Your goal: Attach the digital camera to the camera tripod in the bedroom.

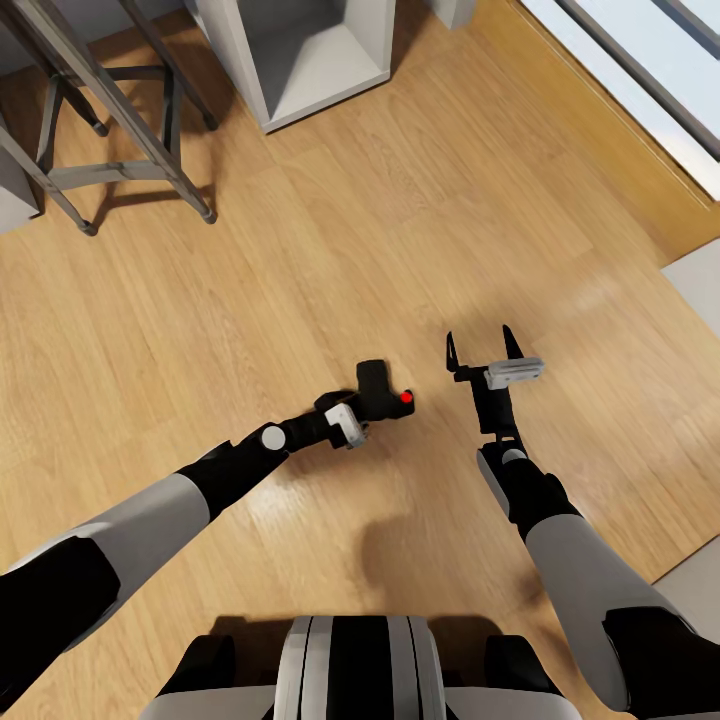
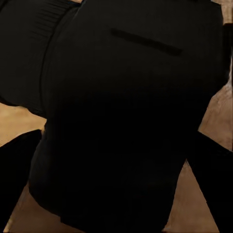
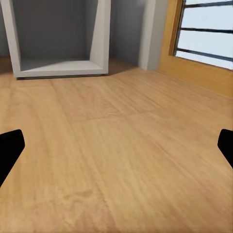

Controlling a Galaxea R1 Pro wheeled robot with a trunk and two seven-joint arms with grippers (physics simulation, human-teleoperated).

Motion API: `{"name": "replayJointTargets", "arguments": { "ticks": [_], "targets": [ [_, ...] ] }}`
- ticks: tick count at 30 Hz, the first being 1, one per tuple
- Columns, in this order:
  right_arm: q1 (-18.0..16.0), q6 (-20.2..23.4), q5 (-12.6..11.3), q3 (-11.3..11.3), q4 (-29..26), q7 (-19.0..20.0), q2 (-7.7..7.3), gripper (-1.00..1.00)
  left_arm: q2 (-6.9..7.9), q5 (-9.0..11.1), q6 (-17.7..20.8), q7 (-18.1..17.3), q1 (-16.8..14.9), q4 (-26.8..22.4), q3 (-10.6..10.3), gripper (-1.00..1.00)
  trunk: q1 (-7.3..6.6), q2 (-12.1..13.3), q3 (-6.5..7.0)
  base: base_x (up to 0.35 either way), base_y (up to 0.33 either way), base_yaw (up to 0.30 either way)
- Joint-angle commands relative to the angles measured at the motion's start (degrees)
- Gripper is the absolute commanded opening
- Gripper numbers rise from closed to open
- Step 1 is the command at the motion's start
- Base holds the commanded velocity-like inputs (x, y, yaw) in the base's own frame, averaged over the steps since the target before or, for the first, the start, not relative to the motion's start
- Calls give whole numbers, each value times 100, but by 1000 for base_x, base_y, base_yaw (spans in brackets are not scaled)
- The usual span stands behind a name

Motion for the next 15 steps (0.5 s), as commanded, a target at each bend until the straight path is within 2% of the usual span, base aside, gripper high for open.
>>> {"name": "replayJointTargets", "arguments": {
  "ticks": [1,15],
  "targets": [
    [-3,-14,18,9,3,-13,-3,100,4,18,-19,6,-7,-2,-27,-100,-1,-1,-3,0,0,0],
    [-3,-12,20,9,3,-4,-3,100,3,17,-24,6,-7,-6,-26,-100,-1,-1,-3,0,0,0]
  ]
}}
